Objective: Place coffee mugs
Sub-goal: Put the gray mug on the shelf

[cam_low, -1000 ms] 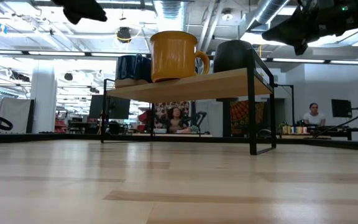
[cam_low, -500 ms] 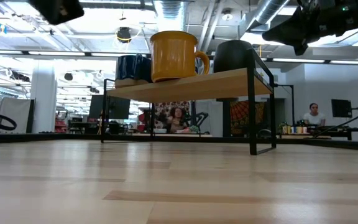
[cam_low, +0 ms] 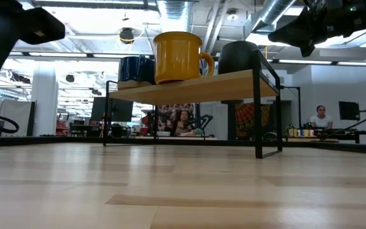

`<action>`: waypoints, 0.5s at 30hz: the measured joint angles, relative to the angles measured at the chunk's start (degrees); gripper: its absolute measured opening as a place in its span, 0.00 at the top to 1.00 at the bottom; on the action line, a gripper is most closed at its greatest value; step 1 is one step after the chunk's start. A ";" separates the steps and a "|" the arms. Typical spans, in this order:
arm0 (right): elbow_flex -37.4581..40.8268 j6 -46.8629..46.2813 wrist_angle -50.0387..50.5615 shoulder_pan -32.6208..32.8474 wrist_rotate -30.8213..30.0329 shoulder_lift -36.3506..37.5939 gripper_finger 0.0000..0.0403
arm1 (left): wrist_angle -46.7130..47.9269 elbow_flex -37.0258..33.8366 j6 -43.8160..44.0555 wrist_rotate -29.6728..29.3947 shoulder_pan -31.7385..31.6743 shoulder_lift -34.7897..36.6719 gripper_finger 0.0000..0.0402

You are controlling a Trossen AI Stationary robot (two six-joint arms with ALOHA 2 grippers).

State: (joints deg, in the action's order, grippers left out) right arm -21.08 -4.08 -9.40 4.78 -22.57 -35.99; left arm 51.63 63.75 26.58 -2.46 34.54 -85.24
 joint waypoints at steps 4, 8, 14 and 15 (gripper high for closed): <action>0.00 0.00 0.23 0.00 0.02 0.00 0.91 | 0.60 0.00 -0.27 -1.45 0.18 -2.31 0.56; 0.00 0.00 0.38 0.00 0.02 0.00 0.91 | 0.50 0.00 -1.67 -1.42 0.12 -5.67 0.56; 0.00 0.00 0.39 0.00 0.04 0.00 0.91 | 0.38 0.00 -6.59 -0.69 -0.43 -11.02 0.56; 0.00 -0.02 0.38 0.00 0.04 0.00 0.91 | 0.39 -0.02 -7.25 -0.59 -0.55 -11.49 0.56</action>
State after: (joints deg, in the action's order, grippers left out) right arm -21.08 -4.10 -9.02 4.78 -22.52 -35.99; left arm 52.02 63.72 19.33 -3.04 33.99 -96.73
